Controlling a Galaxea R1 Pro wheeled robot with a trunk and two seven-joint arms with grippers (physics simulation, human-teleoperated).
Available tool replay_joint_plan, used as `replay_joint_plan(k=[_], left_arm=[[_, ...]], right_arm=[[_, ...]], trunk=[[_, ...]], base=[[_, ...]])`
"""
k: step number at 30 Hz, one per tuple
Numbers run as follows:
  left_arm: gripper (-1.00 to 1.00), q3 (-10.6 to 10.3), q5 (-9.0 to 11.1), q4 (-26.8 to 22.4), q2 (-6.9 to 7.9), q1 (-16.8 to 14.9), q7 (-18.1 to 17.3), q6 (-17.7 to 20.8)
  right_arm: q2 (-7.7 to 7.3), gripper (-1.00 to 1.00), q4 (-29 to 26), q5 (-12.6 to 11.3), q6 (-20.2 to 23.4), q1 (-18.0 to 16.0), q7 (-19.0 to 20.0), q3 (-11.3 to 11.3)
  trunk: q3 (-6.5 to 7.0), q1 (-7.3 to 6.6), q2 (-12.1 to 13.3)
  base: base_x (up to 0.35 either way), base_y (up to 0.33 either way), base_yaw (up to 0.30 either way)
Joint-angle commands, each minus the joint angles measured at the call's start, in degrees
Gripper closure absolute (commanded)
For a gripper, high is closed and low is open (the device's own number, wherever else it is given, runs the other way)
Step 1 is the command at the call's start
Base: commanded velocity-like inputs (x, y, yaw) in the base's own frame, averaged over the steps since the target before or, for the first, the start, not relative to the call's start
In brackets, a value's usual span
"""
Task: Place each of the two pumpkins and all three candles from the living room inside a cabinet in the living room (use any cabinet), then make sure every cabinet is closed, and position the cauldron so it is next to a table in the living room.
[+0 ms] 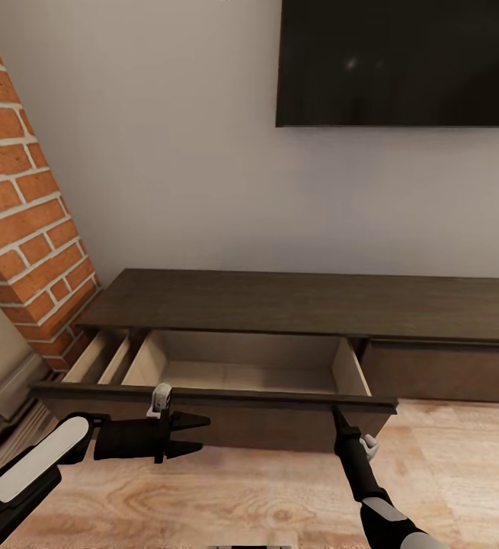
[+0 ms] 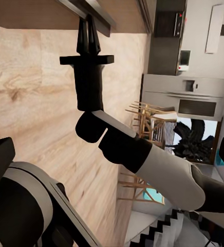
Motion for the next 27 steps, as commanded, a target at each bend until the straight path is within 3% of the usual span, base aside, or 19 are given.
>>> replay_joint_plan(k=[1, 27], left_arm=[[-1.00, -0.1, -0.4, 0.0, 0.05, -0.1, -0.6, 0.0], [-1.00, -0.1, -0.4, 0.0, 0.05, -0.1, -0.6, 0.0]], right_arm=[[-0.05, 1.00, 0.8, -0.9, 0.0, 0.0, 0.0, -1.5], [-0.05, 1.00, 0.8, -0.9, 0.0, 0.0, 0.0, -1.5]], trunk=[[-0.06, -0.01, 0.0], [-0.06, -0.01, 0.0]], base=[[-0.081, 0.000, 0.000], [-0.079, 0.000, 0.000]])
